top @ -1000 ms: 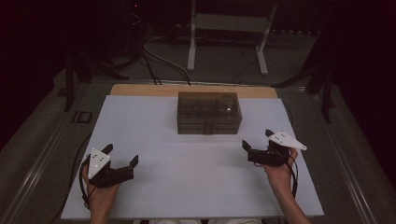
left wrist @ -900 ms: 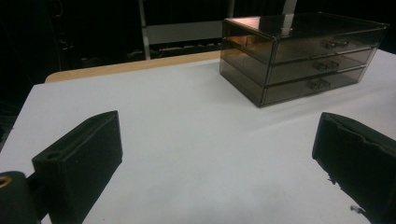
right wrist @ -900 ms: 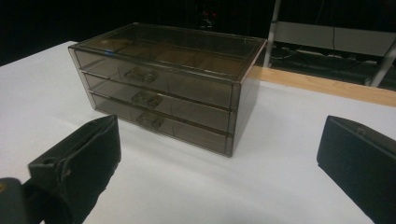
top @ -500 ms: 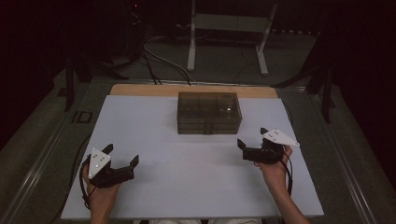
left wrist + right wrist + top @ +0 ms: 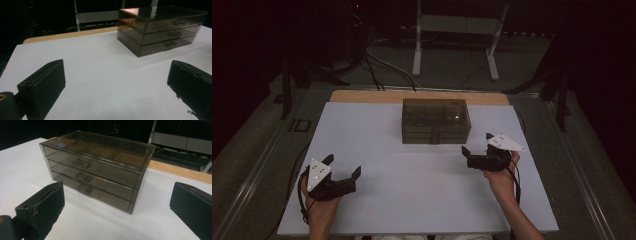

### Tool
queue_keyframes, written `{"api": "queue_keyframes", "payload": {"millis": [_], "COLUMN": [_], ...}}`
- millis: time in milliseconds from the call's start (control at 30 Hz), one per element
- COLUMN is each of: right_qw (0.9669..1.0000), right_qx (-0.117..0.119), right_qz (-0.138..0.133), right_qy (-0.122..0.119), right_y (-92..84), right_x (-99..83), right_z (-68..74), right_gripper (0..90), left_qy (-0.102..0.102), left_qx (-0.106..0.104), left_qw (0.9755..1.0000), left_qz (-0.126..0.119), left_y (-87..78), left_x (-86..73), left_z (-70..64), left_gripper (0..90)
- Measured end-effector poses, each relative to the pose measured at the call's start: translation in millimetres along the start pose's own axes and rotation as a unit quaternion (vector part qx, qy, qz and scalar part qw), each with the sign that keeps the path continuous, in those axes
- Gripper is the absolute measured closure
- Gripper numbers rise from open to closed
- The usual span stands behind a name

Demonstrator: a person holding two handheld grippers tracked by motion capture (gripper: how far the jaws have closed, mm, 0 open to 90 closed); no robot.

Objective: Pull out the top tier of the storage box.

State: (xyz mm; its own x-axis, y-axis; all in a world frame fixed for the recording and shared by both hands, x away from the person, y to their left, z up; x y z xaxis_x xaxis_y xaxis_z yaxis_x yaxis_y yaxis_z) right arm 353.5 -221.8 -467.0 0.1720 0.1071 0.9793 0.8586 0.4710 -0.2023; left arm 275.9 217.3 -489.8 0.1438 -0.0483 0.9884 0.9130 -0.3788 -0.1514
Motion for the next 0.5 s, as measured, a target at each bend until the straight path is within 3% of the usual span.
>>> {"api": "queue_keyframes", "payload": {"millis": [500], "right_qw": [1.0], "right_qx": [0.003], "right_qz": [0.003], "right_qy": [0.007], "right_y": [16.0], "right_x": [2.4], "right_z": [4.6], "right_gripper": [0.0], "left_qy": [0.002], "left_qx": [-0.002], "left_qw": [1.0], "left_qz": [0.004], "left_y": [2.2], "left_x": [-1.6], "left_z": [-0.7], "left_gripper": [3.2]}}
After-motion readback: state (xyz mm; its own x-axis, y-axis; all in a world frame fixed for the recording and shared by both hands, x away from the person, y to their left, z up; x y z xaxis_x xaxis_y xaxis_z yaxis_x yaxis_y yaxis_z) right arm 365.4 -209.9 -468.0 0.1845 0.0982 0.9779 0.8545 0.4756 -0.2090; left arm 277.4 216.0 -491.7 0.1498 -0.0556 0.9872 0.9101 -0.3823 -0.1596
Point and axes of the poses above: each handheld gripper's, and its own axes: y roughly forward along the jaws, x roughly out of its top, z roughly to its left, the point moved 4 cm from there along y, roughly forward along the jaws, and after that the axes turned 11 degrees about -z, right-handed, at the moved point
